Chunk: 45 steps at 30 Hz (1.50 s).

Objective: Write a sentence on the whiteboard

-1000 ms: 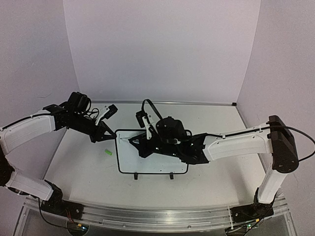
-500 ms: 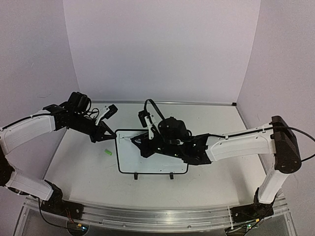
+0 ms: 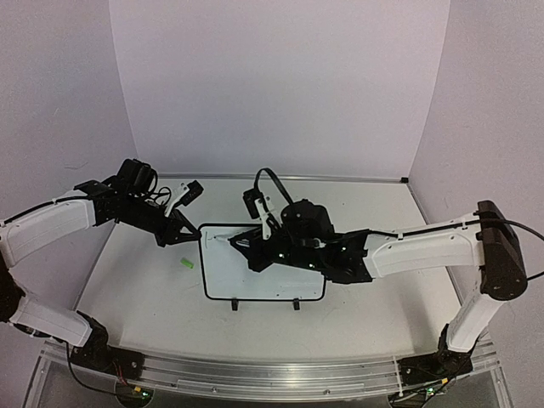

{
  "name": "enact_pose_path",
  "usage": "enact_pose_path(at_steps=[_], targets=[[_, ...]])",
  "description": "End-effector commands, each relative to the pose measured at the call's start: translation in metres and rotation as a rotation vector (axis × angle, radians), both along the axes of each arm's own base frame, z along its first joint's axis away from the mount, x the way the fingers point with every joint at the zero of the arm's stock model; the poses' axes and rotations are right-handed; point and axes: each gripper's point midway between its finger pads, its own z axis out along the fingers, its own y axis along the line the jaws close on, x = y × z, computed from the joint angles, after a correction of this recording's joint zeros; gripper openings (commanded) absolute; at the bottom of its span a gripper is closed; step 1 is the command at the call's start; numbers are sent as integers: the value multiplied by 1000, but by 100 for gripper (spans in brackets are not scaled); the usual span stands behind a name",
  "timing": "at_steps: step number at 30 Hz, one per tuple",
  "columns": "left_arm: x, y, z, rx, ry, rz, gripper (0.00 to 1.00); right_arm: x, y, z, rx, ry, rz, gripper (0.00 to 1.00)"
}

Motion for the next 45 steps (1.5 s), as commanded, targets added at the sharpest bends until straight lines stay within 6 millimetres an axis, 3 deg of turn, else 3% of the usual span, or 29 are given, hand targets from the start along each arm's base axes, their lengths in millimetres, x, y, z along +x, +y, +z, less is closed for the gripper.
enact_pose_path(at_steps=[1,25,34,45], targets=[[4,5,3,38,-45,17,0,-5,-4,46,108,-49,25,0],[4,5,2,41,-43,17,0,17,8,30,55,-44,-55,0],[4,4,2,41,-44,16,0,24,5,15,9,-21,-89,0],[4,4,2,41,-44,17,0,15,1,-14,-38,42,-61,0]])
